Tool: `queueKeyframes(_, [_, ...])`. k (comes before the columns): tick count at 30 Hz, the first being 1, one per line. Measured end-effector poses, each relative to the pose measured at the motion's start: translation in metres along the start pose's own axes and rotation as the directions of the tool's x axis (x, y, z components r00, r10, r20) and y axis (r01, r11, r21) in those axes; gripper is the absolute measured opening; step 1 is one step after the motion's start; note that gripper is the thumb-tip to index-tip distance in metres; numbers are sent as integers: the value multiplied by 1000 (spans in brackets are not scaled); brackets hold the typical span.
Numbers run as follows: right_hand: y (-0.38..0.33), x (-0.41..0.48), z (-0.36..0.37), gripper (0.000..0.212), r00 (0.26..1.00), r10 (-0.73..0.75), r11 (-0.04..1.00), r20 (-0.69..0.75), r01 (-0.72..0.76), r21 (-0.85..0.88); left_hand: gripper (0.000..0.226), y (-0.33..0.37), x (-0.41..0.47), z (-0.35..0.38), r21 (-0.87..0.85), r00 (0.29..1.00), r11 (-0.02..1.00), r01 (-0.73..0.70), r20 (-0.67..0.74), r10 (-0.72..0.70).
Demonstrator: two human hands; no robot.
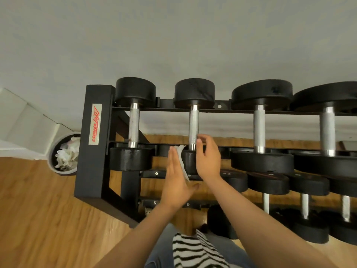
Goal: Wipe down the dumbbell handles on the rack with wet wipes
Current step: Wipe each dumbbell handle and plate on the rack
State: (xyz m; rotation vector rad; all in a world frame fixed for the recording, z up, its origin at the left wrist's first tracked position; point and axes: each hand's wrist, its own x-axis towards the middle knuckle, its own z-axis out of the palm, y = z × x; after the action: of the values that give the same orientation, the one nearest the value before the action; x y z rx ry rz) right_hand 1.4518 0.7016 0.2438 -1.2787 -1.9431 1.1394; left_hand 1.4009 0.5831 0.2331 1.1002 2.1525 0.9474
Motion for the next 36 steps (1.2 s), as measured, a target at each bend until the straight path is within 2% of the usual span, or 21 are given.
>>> queueKeyframes(3, [0,-1,-4,25,999,37,999,9,-37,23,137,-9,-4,6,17,1000,1000,1,12,-1])
queueKeyframes(8, [0,-1,-2,24,997,79,997,13,-79,14,117,-13,28,-11,-243,992,965,102,95,-81])
queueKeyframes(14, [0,0,-3,22,997,78,996,19,-79,31,120,-21,13,5,-360,994,927,101,7,-105])
queueKeyframes(19, [6,0,-2,23,997,74,997,12,-75,31,87,-27,33,-1,-391,999,919,52,33,-43])
queueKeyframes(26, [6,0,-2,21,999,42,998,13,-42,44,109,-29,21,9,-483,988,864,143,18,-154])
queueKeyframes(33, [6,-1,-4,20,1000,21,998,7,-22,58,117,-14,-8,13,-378,979,908,179,-20,-201])
queueKeyframes(36, [6,0,-5,22,1000,19,997,5,-19,76,125,-2,-15,13,-169,996,983,69,-46,-78])
